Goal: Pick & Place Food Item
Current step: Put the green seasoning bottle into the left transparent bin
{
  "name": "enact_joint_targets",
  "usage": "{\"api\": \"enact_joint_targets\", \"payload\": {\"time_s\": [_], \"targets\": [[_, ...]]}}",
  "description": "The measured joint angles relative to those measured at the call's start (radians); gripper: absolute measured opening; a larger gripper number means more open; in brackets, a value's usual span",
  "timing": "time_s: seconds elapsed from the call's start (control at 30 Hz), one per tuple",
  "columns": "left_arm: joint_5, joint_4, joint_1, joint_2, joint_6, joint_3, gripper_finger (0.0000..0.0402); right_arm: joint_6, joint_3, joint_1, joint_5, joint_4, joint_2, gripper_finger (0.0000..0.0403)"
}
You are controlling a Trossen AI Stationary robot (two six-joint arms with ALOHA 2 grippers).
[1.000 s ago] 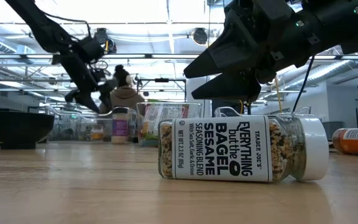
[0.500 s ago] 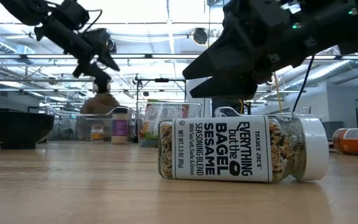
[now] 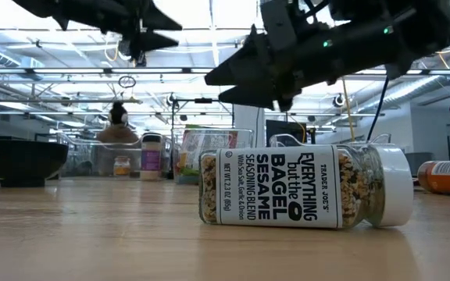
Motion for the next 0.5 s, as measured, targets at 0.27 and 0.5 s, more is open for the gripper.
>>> {"api": "enact_joint_targets", "payload": {"time_s": [0.27,0.5], "targets": [[0.084,0.127,-0.139,0.081,0.015,0.000,0.0251,-0.146,0.003,-0.012,0.096,0.574,0.267,0.0283],[0.089,0.174,-0.238,0.161,0.007,0.000,0.0251,-0.128,0.008,0.001,0.269,0.627,0.429,0.0283]]}}
